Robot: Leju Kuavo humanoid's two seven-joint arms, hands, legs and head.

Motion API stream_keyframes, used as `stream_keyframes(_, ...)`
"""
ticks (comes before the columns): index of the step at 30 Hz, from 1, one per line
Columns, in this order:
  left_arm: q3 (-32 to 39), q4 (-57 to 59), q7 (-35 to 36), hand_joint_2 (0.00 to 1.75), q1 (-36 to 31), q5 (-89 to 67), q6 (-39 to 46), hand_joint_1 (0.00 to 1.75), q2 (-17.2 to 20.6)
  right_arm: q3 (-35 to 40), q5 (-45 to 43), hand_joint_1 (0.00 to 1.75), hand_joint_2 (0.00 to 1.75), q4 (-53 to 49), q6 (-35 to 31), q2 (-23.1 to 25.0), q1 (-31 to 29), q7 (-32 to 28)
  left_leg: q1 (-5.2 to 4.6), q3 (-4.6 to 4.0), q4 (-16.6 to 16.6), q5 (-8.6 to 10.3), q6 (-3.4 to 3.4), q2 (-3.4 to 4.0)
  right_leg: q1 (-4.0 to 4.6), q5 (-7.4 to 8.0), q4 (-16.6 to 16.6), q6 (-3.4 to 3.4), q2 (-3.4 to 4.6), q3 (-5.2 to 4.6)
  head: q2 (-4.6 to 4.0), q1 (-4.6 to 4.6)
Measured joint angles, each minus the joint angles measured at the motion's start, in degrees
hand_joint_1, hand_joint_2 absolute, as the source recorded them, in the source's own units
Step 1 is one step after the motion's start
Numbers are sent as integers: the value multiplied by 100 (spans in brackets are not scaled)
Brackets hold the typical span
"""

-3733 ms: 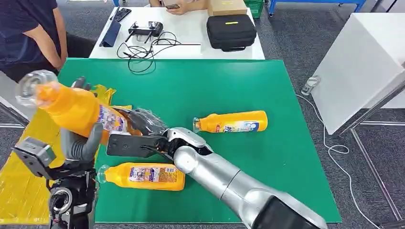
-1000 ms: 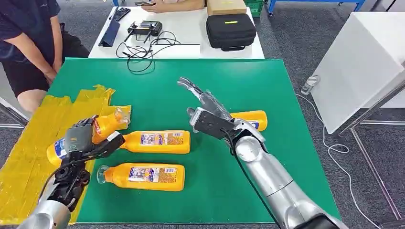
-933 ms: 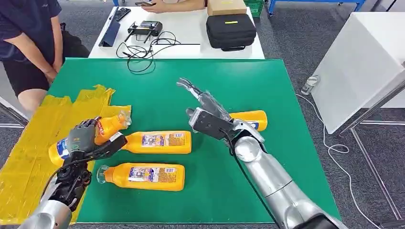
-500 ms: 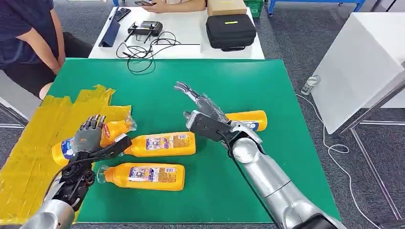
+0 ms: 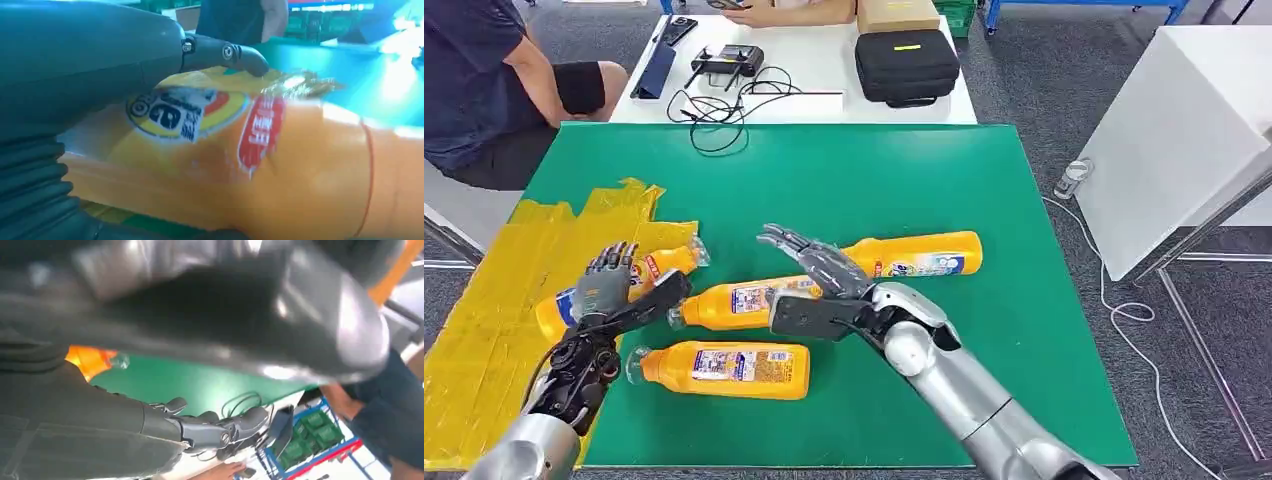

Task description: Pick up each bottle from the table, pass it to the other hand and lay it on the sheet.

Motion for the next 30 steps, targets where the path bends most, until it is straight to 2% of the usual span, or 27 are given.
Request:
stream_keyframes(3,197,0,-407,0,-24,575,76,0,17,230,179,0,175,-4,-68,15,41,55,0,0,0,1,-1,0,4,0,0,0,1,-1,2,2)
stream_keyframes(6,496,-29,-1179,0,-106,1481,30,0,37,523,391,0,175,-85,-168,26,115,212,0,0,0,1,-1,-1,7,0,0,0,0,-1,2,2)
stream_keyframes(12,1042,-460,-2388,0,-335,3062,-221,0,31,1190,869,0,175,-557,-420,33,355,1008,0,-2,0,1,-1,-1,6,0,0,0,0,-3,2,4)
stream_keyframes(17,1134,-856,-2635,0,-390,3742,-191,0,-2,1422,1232,0,175,-820,-461,166,557,1484,0,-3,0,0,-1,1,5,0,0,0,0,-3,2,2)
stream_keyframes(25,1025,-1340,-2714,0,-169,4458,135,0,-11,1604,1473,0,175,-761,-461,352,646,1554,0,-3,-1,1,-1,-1,5,0,0,0,0,-2,2,2)
stream_keyframes(30,940,-1523,-2710,0,-37,4716,234,0,-9,1643,1685,0,175,-387,-594,446,625,1858,0,-3,0,1,-1,-2,5,0,0,0,0,-2,0,4)
